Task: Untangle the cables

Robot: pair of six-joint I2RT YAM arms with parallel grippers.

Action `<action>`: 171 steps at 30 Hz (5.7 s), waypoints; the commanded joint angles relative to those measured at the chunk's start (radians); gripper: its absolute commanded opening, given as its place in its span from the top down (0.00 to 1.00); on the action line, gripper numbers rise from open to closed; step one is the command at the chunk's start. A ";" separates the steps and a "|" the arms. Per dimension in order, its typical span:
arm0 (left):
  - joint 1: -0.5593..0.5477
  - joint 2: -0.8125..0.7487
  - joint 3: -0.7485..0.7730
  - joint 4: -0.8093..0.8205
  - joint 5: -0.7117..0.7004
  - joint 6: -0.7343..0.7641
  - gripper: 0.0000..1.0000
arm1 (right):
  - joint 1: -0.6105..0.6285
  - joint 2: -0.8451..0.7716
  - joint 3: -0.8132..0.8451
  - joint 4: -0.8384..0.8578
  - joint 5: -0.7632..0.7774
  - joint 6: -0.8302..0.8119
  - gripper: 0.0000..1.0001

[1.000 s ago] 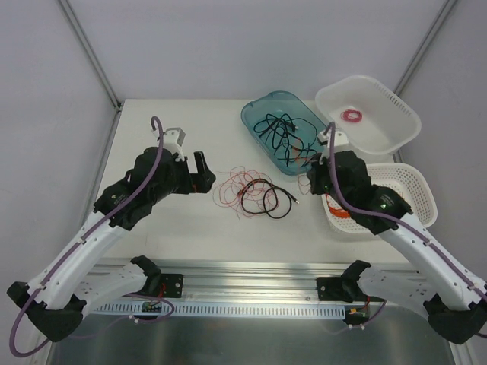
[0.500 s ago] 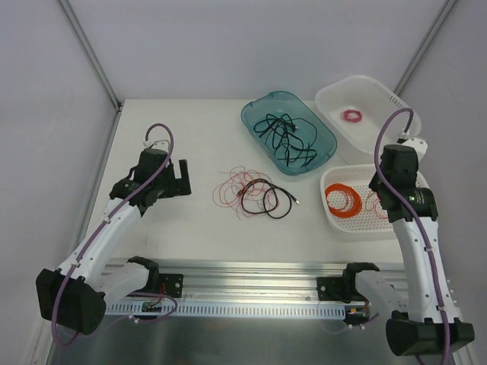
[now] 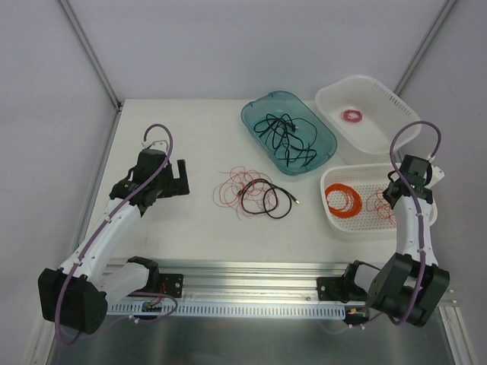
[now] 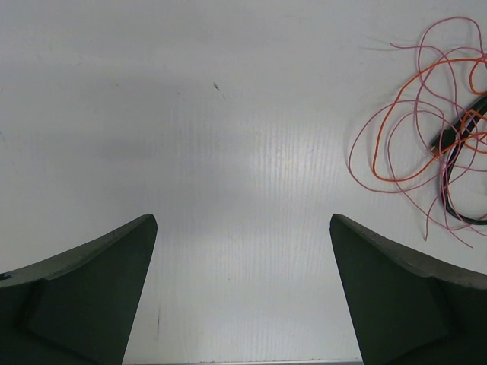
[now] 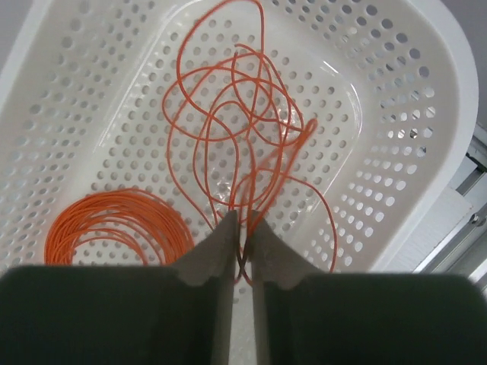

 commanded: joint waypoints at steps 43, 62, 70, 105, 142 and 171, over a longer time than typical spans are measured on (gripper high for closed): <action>0.011 0.033 -0.012 0.022 0.034 0.022 0.01 | 1.142 0.594 0.525 0.207 -0.205 -0.186 0.27; 0.037 0.048 -0.006 0.023 0.083 0.016 0.01 | 1.163 0.882 0.701 0.212 -0.287 -0.326 0.62; 0.049 0.056 -0.005 0.022 0.101 0.012 0.01 | 1.163 0.909 0.677 0.201 -0.279 -0.320 0.70; 0.069 0.057 -0.009 0.022 0.088 0.012 0.01 | 1.259 0.312 0.235 0.465 -0.460 -0.093 0.90; -0.158 0.165 -0.140 0.055 0.111 -0.290 0.01 | 1.409 0.501 0.375 0.053 -0.043 0.439 0.40; -0.158 0.389 -0.149 0.108 0.071 -0.337 0.13 | 1.417 0.294 0.582 -0.132 0.041 0.184 0.99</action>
